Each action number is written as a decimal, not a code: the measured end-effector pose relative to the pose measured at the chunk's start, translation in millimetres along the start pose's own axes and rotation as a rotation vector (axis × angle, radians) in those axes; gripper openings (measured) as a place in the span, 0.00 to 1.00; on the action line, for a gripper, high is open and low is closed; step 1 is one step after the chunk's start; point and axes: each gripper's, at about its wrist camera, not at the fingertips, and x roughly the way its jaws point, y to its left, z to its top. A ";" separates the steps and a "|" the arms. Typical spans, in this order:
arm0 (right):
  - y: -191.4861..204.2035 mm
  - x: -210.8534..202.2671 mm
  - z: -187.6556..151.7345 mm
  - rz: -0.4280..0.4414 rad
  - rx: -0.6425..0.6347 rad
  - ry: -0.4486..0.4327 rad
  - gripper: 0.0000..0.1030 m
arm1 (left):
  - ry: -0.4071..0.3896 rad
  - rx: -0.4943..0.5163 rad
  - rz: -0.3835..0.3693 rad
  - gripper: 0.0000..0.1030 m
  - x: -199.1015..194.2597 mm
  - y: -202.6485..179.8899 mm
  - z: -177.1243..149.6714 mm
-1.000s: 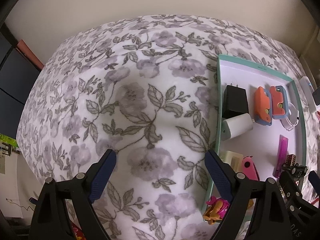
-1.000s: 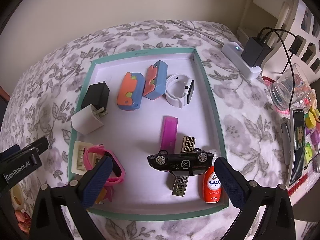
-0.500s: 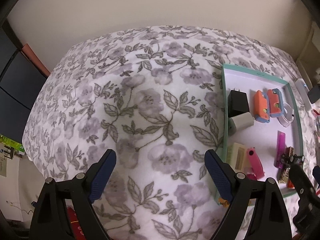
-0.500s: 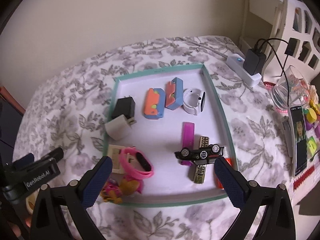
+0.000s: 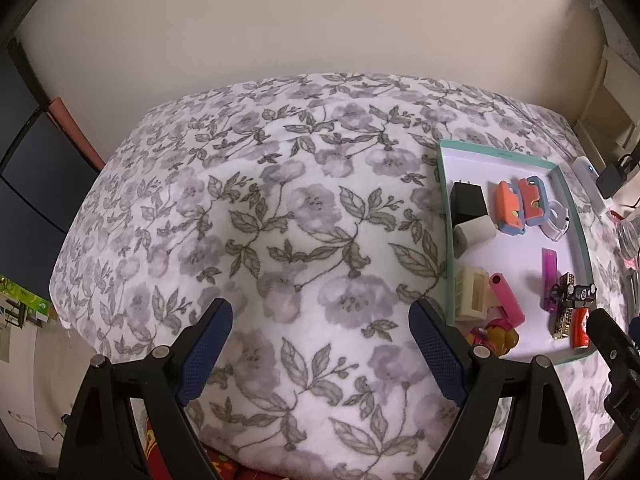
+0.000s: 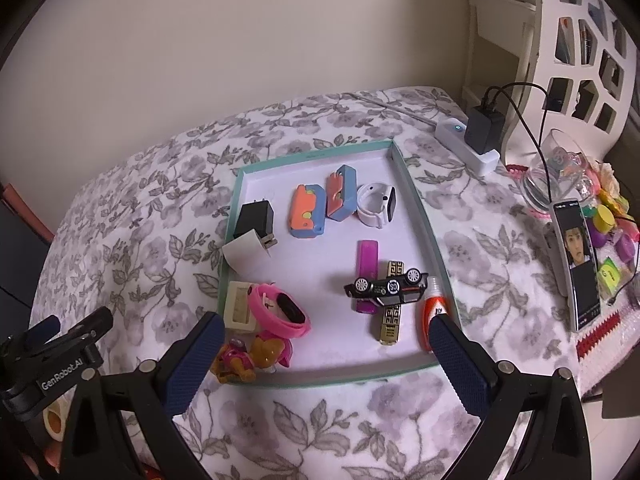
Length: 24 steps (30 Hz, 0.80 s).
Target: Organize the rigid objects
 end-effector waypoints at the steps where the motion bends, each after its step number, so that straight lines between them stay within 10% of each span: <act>1: 0.1 -1.0 -1.3 -0.003 -0.004 -0.001 1.00 | -0.003 0.004 -0.003 0.88 -1.5 0.9 -1.7; 24: 6.5 -13.1 -20.3 -0.021 -0.034 -0.019 1.00 | -0.024 0.005 -0.030 0.88 -12.1 14.8 -23.8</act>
